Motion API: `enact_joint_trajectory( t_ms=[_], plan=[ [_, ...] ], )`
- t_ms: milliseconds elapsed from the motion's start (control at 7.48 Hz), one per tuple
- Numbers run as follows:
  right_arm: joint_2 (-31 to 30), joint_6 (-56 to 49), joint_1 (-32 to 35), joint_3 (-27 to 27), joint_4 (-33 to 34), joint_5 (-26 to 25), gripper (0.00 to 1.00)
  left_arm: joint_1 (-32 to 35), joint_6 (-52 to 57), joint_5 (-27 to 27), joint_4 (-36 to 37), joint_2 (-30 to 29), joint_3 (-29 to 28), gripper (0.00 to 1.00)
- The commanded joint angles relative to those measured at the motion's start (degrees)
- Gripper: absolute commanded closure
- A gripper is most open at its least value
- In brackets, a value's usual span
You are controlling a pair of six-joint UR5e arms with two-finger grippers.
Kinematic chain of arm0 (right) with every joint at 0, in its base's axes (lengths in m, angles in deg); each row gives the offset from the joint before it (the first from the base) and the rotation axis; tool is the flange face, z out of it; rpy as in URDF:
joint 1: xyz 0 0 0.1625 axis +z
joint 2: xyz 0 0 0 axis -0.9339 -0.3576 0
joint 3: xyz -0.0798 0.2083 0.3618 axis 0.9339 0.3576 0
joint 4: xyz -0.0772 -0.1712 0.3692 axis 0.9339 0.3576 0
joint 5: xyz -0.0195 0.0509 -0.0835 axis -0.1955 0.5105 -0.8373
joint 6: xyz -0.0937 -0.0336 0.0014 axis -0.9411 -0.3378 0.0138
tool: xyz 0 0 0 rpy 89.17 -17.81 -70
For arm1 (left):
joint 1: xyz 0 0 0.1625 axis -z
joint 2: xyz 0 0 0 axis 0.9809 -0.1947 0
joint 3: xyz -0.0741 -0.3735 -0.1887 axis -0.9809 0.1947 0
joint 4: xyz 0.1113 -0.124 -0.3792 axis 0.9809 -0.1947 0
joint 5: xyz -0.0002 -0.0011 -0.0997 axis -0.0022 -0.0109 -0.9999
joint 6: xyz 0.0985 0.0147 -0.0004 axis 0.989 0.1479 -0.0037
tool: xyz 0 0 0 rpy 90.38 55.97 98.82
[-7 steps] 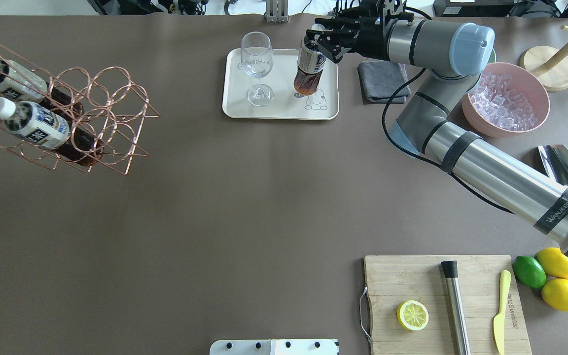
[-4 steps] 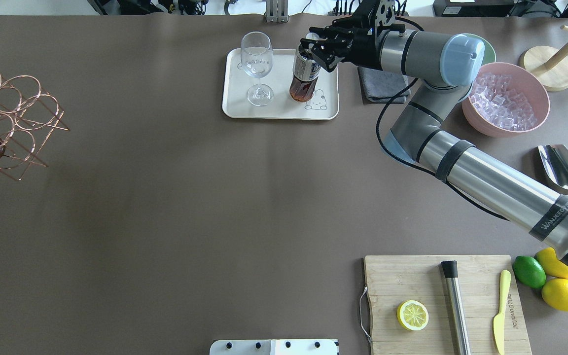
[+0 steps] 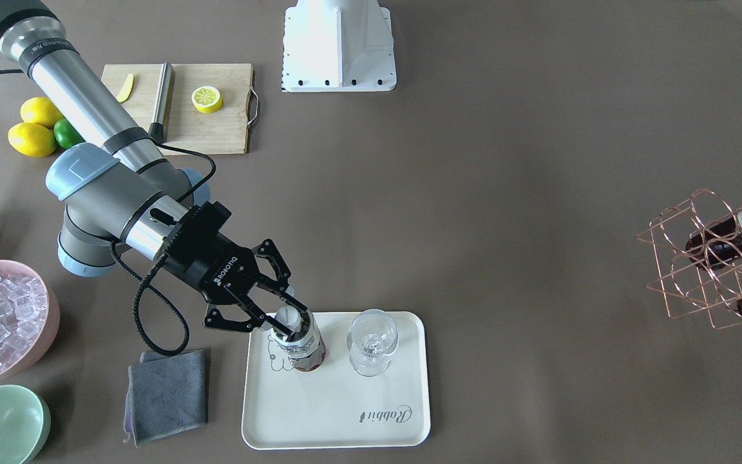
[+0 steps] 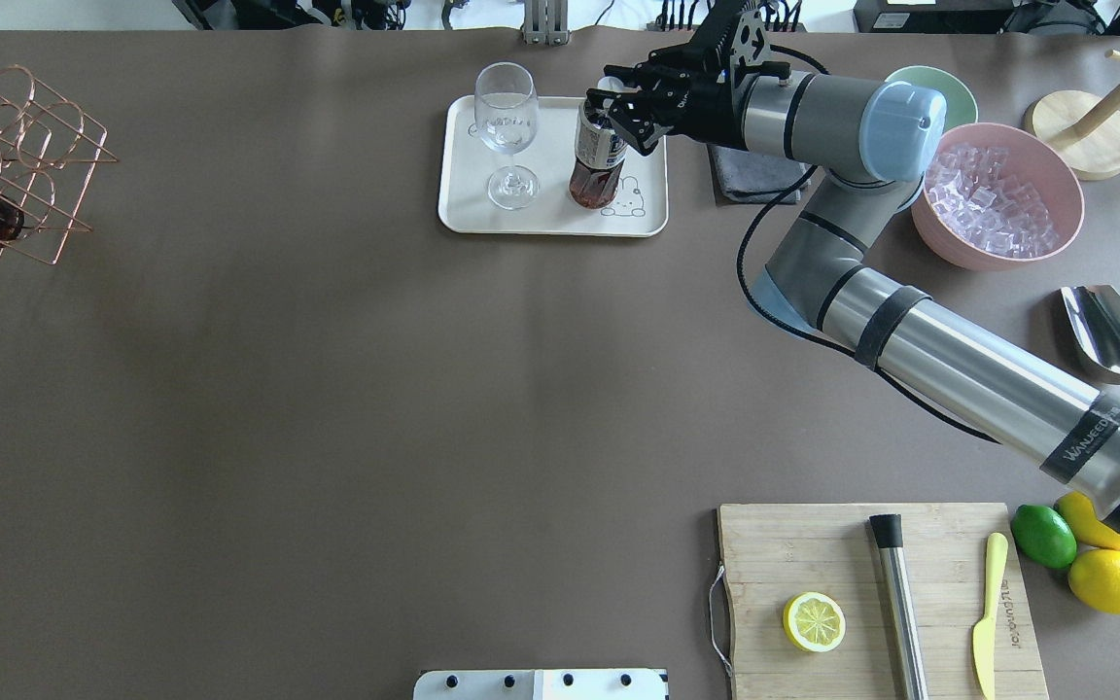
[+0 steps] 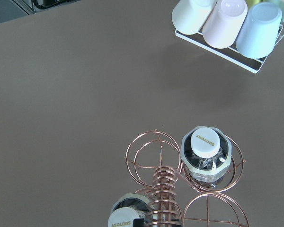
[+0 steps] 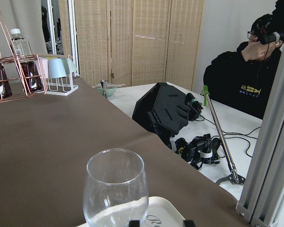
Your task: Take tea from basket to plate
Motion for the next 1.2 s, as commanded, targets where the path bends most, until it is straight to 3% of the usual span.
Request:
enact_joint_trajectory(
  t_ms=[0, 134, 267, 802, 1069],
  plan=[
    [0.4, 0.1, -0.4, -0.6, 0.5, -1.1, 0.33, -0.1, -9.6, 4.3, -12.0, -0.7, -8.8, 1.0],
    [0.2, 0.5, -0.7, -1.1, 0.5, -1.2, 0.0, -0.2, -14.9, 4.5, -15.1, -0.8, -10.8, 1.0],
    [0.2, 0.5, -0.7, -1.3, 0.5, -1.2, 0.0, -0.3, -17.6, 5.0, -19.9, -1.0, -13.9, 1.0],
    [-0.9, 0.5, 0.2, -6.9, 3.3, 1.5, 0.0, -3.6, -23.5, 7.4, -24.0, -1.2, -15.8, 1.0],
    [-3.5, 0.7, 7.1, -13.4, 10.4, 16.6, 0.0, -4.5, -23.9, 7.5, -24.0, -1.5, -16.2, 1.0]
  ],
)
